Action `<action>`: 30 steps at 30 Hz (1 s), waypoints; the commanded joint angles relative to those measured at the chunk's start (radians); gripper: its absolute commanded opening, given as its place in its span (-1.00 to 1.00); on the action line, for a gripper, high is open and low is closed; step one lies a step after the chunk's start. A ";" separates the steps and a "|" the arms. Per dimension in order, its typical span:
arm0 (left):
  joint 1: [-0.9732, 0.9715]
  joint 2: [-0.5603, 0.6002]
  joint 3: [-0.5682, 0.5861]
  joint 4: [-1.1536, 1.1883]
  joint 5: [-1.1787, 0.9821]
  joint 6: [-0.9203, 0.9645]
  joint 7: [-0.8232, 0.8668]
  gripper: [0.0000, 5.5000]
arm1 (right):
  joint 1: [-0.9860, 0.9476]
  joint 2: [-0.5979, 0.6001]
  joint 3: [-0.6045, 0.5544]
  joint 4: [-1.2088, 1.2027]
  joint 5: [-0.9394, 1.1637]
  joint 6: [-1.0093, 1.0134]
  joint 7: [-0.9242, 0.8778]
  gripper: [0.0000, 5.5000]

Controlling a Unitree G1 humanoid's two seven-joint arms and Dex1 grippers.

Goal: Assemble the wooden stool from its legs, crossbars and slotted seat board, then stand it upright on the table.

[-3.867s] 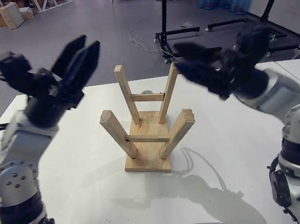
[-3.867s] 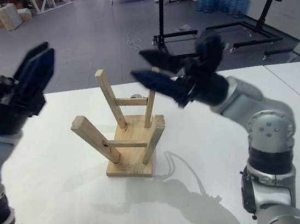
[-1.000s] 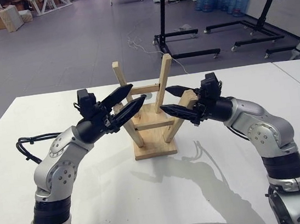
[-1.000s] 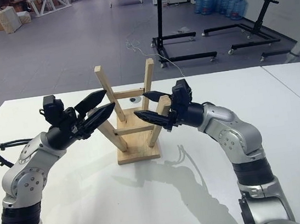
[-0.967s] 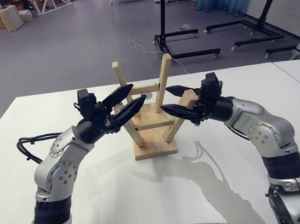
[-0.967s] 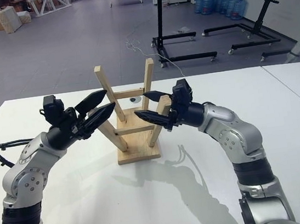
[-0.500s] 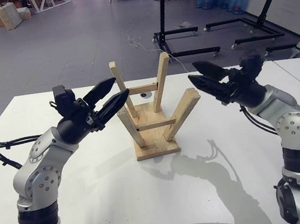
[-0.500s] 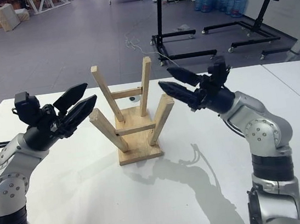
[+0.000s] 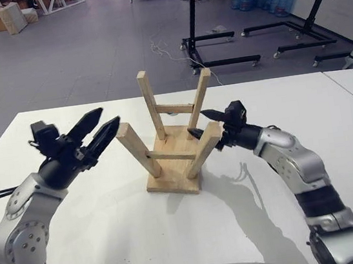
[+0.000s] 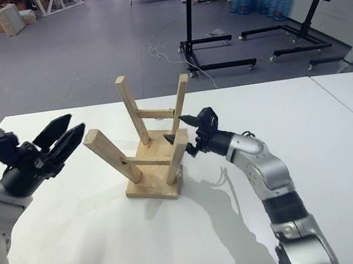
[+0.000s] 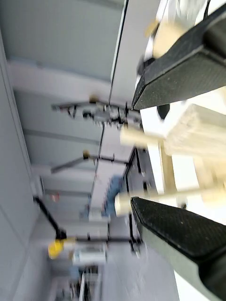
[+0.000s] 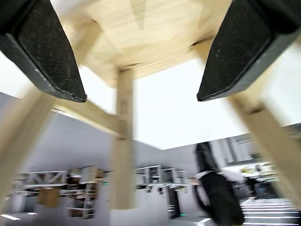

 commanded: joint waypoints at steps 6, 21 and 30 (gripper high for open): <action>0.099 0.031 0.081 -0.011 0.003 -0.005 -0.027 0.23 | -0.007 -0.072 -0.015 -0.113 0.050 0.099 0.023 0.57; 0.025 -0.008 -0.156 0.138 0.122 -0.021 -0.083 0.23 | -0.239 -0.001 -0.083 0.519 -0.017 -0.012 0.128 0.57; -0.065 -0.006 -0.209 0.215 0.171 -0.026 -0.129 0.23 | -0.405 0.122 -0.024 0.928 -0.161 -0.221 0.228 0.57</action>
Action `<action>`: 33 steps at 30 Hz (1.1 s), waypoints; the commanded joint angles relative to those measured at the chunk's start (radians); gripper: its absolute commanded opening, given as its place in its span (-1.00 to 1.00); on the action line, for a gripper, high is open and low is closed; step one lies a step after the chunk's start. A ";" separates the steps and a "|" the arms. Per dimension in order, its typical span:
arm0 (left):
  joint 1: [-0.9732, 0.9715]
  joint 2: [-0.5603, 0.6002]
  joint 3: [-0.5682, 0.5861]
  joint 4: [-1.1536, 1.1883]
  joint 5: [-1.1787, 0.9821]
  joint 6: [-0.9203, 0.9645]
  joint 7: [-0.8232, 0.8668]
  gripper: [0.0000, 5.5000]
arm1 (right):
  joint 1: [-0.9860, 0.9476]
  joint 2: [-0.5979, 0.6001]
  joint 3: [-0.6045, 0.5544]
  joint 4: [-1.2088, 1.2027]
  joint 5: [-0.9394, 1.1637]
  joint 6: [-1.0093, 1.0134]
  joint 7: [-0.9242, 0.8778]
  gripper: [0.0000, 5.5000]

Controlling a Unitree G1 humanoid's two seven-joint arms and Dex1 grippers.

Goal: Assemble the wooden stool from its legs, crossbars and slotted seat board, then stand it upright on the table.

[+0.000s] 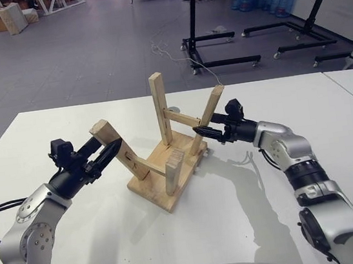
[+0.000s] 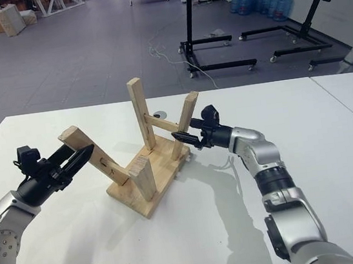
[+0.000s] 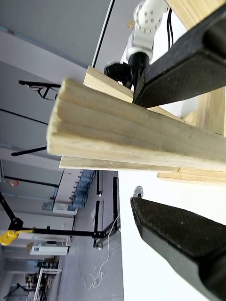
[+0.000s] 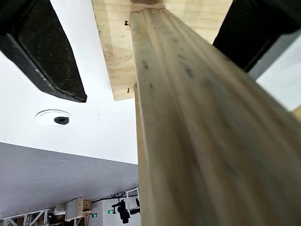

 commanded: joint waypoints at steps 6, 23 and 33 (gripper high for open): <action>-0.035 0.003 0.051 0.048 -0.015 0.005 -0.009 0.23 | 0.022 0.057 0.026 0.063 -0.062 -0.067 0.082 0.57; 0.092 0.019 0.229 0.140 -0.059 0.012 -0.038 0.23 | 0.332 -0.018 0.153 -0.493 -0.032 0.079 0.210 0.57; 0.345 0.322 0.103 0.238 0.383 -0.269 -0.365 0.23 | 0.399 -0.087 0.224 -0.571 -0.112 0.005 0.190 0.57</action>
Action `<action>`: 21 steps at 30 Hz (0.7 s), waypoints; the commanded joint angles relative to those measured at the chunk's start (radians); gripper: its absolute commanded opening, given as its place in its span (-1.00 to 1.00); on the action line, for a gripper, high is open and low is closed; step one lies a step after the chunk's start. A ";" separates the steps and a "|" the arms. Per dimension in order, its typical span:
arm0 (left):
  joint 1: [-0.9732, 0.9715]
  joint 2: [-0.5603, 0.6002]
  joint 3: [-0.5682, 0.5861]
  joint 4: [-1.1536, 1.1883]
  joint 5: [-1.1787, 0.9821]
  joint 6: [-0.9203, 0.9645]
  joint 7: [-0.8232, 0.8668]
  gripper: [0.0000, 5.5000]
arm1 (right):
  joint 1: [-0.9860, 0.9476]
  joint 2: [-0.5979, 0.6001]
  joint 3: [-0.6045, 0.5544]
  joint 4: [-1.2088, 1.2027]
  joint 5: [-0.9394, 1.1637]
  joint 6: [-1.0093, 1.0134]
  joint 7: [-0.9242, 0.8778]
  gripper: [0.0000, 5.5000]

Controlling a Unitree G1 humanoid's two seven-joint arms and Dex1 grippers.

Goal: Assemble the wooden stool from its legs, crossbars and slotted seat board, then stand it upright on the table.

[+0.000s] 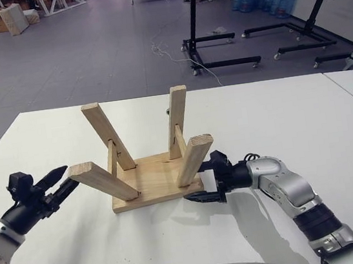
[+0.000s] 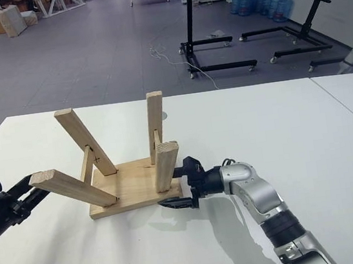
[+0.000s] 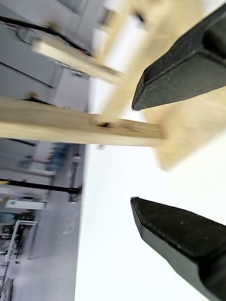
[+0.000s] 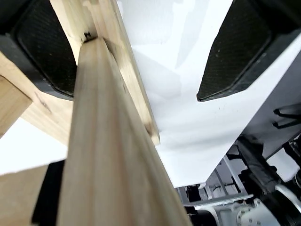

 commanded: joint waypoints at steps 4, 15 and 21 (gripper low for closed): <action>0.013 0.139 -0.186 0.089 0.256 -0.240 -0.208 0.23 | -0.016 -0.021 0.000 0.041 -0.026 -0.032 -0.012 0.57; -0.089 0.020 -0.341 0.020 0.191 -0.167 -0.197 0.23 | -0.078 -0.028 0.019 0.096 -0.031 -0.044 0.034 0.57; -0.093 -0.022 -0.370 0.063 0.202 -0.187 -0.178 -0.02 | -0.067 -0.023 0.010 0.112 -0.018 -0.088 0.060 0.30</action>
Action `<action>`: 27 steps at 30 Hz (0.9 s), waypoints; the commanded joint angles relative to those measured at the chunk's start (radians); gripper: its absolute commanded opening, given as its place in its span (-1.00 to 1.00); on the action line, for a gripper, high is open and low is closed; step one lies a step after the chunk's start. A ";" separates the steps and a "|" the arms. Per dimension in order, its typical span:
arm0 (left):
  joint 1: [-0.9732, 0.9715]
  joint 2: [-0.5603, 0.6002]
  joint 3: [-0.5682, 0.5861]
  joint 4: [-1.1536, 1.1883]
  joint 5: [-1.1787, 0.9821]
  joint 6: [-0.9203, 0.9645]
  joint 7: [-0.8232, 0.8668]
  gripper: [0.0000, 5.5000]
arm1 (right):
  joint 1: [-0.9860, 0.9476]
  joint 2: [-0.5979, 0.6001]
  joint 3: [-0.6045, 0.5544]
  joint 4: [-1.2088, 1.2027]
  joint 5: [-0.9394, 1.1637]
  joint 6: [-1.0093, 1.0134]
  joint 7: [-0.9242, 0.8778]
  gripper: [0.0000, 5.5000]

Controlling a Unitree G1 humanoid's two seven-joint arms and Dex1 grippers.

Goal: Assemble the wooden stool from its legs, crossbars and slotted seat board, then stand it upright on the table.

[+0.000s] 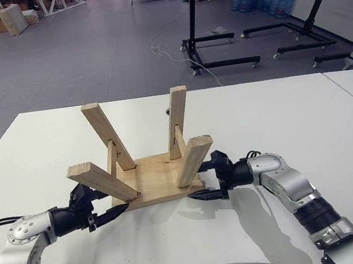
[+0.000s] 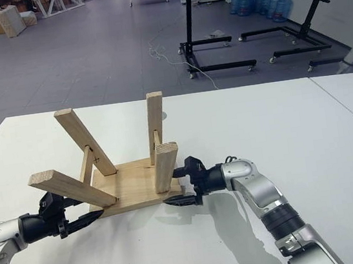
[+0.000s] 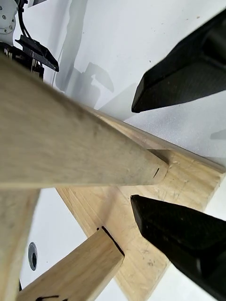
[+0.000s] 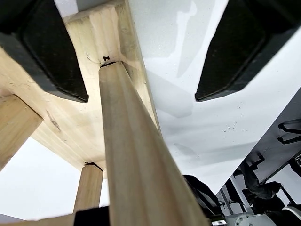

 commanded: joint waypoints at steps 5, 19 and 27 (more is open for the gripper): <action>-0.054 -0.058 -0.036 0.048 0.006 -0.013 0.012 -0.28 | -0.009 0.011 -0.021 0.027 0.042 -0.061 0.058 0.00; -0.062 -0.086 0.046 -0.115 -0.315 0.215 -0.031 -0.46 | -0.028 -0.004 -0.051 -0.062 0.177 0.073 0.130 -0.58; 0.111 0.052 0.135 -0.445 -0.804 0.674 0.018 -0.57 | -0.128 -0.190 -0.090 -0.241 0.507 0.716 0.122 -0.60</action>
